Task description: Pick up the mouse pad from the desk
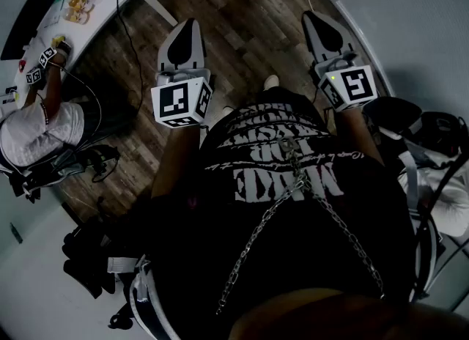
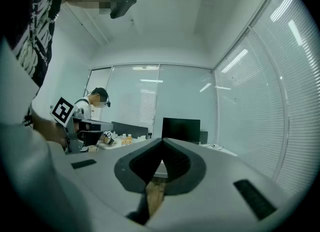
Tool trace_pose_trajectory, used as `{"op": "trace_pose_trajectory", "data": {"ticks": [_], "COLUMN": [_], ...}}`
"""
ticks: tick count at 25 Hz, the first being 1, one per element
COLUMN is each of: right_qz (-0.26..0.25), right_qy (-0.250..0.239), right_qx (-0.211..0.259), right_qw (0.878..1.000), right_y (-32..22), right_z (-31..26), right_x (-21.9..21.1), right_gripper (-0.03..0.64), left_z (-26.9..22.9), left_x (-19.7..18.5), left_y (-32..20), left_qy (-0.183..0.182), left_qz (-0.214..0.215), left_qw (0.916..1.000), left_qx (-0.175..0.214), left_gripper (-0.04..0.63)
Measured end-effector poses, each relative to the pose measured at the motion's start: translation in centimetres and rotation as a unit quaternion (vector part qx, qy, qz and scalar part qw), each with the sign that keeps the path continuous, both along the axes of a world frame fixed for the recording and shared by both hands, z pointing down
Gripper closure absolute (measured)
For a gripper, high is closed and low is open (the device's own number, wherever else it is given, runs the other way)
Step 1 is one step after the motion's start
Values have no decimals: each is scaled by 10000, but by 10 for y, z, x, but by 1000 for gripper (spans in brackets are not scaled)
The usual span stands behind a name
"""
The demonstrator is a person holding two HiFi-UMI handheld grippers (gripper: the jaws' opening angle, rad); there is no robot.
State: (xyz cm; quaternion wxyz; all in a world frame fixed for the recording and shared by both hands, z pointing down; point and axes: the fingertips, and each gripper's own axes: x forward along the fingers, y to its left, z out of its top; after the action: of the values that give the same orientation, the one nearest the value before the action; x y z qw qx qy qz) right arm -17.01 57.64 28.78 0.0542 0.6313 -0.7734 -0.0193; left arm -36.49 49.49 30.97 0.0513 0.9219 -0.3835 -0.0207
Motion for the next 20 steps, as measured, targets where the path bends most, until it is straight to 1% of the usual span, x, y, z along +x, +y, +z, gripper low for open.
{"op": "trace_pose_trajectory", "data": {"ticks": [4,10,15,20], "right_qz": [-211,-486,-640,-955], "right_qy": [-77,-253,-374,-533], "right_qx": [68,-248,-281,-179], "right_qw": [9997,9982,9969,9938], "right_y": [-26,-63,-91,-111], "right_z": [1,10,6,-7], "right_x": [18,77,114,122], "right_gripper": [617,617,617,617], "left_z": [1,5,2,-10], "left_x": [21,86,129,142], "left_y": [-23,-49,-73,-89], "left_qy": [-67,-171,-230,-249], "left_qz": [-142,-222,-271,-439], "left_qw": [9999,9996,9994,9987], "left_qx": [-51,-89,-9,6], "left_gripper": [589,589,589,589]}}
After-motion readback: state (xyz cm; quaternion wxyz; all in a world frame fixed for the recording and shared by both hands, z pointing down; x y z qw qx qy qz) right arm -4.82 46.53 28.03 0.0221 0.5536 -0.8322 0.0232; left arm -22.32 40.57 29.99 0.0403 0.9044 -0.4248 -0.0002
